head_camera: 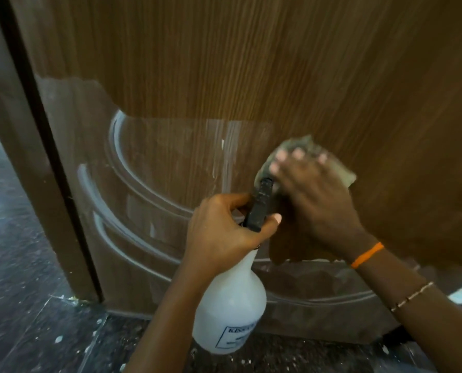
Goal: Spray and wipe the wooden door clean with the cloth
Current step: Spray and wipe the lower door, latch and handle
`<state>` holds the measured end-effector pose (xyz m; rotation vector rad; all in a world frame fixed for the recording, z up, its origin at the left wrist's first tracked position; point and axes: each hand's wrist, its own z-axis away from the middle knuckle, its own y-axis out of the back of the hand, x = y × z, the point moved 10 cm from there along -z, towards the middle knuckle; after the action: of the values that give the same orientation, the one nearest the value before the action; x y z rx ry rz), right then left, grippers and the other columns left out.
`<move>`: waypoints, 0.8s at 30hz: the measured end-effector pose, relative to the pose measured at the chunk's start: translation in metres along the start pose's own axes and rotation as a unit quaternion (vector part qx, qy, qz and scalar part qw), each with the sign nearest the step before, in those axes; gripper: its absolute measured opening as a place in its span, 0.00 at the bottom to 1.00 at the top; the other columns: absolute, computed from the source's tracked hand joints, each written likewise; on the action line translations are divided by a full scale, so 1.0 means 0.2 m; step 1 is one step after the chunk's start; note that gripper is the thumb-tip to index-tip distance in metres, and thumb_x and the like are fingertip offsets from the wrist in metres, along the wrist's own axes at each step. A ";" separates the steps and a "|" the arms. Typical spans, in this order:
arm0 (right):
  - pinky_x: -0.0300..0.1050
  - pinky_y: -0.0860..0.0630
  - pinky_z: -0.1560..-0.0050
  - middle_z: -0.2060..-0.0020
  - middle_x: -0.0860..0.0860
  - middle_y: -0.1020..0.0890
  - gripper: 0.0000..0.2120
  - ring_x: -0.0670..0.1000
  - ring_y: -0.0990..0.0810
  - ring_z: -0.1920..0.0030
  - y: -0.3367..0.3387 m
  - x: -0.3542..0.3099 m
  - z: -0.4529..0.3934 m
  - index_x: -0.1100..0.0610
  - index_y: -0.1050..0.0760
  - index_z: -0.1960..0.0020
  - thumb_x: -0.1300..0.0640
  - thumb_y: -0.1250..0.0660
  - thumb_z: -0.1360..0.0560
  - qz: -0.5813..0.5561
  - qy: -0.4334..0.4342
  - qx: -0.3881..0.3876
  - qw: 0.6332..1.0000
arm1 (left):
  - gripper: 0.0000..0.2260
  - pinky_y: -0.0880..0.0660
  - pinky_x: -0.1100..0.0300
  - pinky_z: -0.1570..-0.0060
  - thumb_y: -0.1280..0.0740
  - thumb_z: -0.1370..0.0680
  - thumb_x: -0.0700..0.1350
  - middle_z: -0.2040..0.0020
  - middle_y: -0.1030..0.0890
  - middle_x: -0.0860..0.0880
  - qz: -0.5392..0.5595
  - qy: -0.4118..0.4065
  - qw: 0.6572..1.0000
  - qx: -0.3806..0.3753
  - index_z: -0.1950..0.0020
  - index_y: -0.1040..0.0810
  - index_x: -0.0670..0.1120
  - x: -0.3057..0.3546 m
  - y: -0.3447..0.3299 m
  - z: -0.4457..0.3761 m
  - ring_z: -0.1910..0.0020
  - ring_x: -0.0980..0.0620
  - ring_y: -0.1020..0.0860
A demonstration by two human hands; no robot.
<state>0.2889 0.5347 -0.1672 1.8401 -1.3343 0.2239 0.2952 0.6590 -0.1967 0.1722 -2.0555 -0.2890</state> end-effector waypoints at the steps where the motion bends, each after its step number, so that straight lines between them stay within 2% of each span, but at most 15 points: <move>1: 0.56 0.51 0.24 0.28 0.57 0.38 0.24 0.57 0.42 0.26 -0.08 -0.11 0.10 0.61 0.40 0.27 0.63 0.41 0.23 0.000 0.060 -0.032 0.998 | 0.14 0.24 0.57 0.66 0.35 0.36 0.66 0.71 0.22 0.60 -0.010 -0.001 1.000 0.004 0.67 0.23 0.56 0.00 0.00 0.00 0.69 0.59 0.23; 3: 0.55 0.50 0.26 0.32 0.56 0.36 0.22 0.58 0.36 0.31 -0.20 -0.29 0.28 0.61 0.35 0.31 0.60 0.43 0.24 0.032 0.181 -0.082 0.980 | 0.14 0.24 0.58 0.65 0.36 0.36 0.67 0.70 0.22 0.59 -0.034 -0.009 0.999 0.009 0.66 0.23 0.57 0.00 0.00 -0.01 0.68 0.59 0.22; 4: 0.54 0.50 0.26 0.32 0.55 0.37 0.22 0.56 0.36 0.32 -0.25 -0.36 0.36 0.61 0.37 0.30 0.60 0.45 0.24 0.043 0.222 -0.102 0.969 | 0.15 0.25 0.59 0.66 0.36 0.36 0.67 0.70 0.22 0.59 -0.046 -0.010 0.999 0.005 0.66 0.23 0.56 0.00 -0.01 -0.01 0.67 0.59 0.22; 7: 0.53 0.53 0.26 0.32 0.52 0.38 0.21 0.53 0.37 0.32 -0.28 -0.40 0.44 0.58 0.42 0.29 0.62 0.51 0.22 0.041 0.250 -0.131 0.959 | 0.14 0.30 0.64 0.66 0.33 0.34 0.65 0.70 0.22 0.58 -0.080 -0.007 0.997 -0.005 0.65 0.23 0.54 0.01 -0.04 0.00 0.66 0.60 0.23; 9: 0.54 0.53 0.26 0.32 0.53 0.38 0.22 0.54 0.37 0.32 -0.26 -0.34 0.38 0.58 0.41 0.29 0.60 0.48 0.24 0.053 0.252 -0.130 0.957 | 0.13 0.30 0.65 0.68 0.32 0.32 0.64 0.70 0.22 0.60 -0.083 0.001 0.997 -0.004 0.65 0.23 0.55 0.01 -0.03 0.01 0.67 0.62 0.22; 11: 0.58 0.50 0.26 0.29 0.55 0.38 0.24 0.57 0.38 0.29 -0.18 -0.22 0.22 0.59 0.42 0.28 0.59 0.45 0.23 0.054 0.219 -0.099 0.969 | 0.13 0.28 0.61 0.70 0.32 0.33 0.64 0.69 0.20 0.61 -0.065 0.015 0.998 0.001 0.64 0.21 0.55 0.00 -0.01 0.01 0.69 0.61 0.22; 13: 0.59 0.49 0.26 0.26 0.57 0.39 0.23 0.57 0.40 0.27 -0.03 -0.05 0.01 0.59 0.42 0.26 0.63 0.45 0.20 0.050 0.134 -0.040 0.989 | 0.19 0.23 0.50 0.69 0.35 0.35 0.67 0.70 0.20 0.54 -0.054 0.024 0.998 0.018 0.63 0.20 0.51 -0.01 0.03 0.01 0.71 0.55 0.22; 16: 0.57 0.50 0.25 0.26 0.57 0.39 0.25 0.57 0.41 0.25 0.20 0.19 -0.26 0.61 0.40 0.25 0.67 0.41 0.21 0.060 -0.002 0.064 0.996 | 0.22 0.26 0.51 0.69 0.35 0.36 0.67 0.74 0.23 0.53 -0.072 0.022 0.997 0.032 0.65 0.21 0.47 0.03 0.07 0.02 0.75 0.55 0.26; 18: 0.57 0.46 0.25 0.26 0.57 0.37 0.26 0.57 0.40 0.26 0.26 0.24 -0.33 0.62 0.39 0.25 0.69 0.40 0.22 0.053 -0.048 0.108 0.992 | 0.24 0.26 0.49 0.69 0.37 0.36 0.68 0.74 0.24 0.51 -0.078 0.026 0.996 0.036 0.65 0.21 0.47 0.04 0.10 0.03 0.76 0.53 0.27; 21: 0.56 0.43 0.25 0.26 0.57 0.39 0.27 0.56 0.40 0.25 0.21 0.15 -0.30 0.62 0.39 0.25 0.68 0.39 0.23 0.022 -0.055 0.129 0.990 | 0.25 0.26 0.46 0.68 0.37 0.37 0.68 0.74 0.24 0.50 -0.088 0.044 0.994 0.056 0.65 0.21 0.47 0.01 0.15 0.06 0.75 0.51 0.26; 24: 0.56 0.45 0.25 0.25 0.57 0.41 0.28 0.56 0.42 0.24 0.03 -0.06 -0.13 0.61 0.40 0.25 0.65 0.38 0.23 -0.018 0.019 0.070 0.997 | 0.23 0.25 0.44 0.66 0.36 0.38 0.68 0.73 0.24 0.49 -0.093 0.061 0.992 0.067 0.66 0.21 0.49 -0.01 0.19 0.09 0.73 0.48 0.24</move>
<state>0.2870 0.5609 -0.1554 1.9655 -1.2856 0.3402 0.2799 0.6988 -0.1958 0.4540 -1.9405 -0.2489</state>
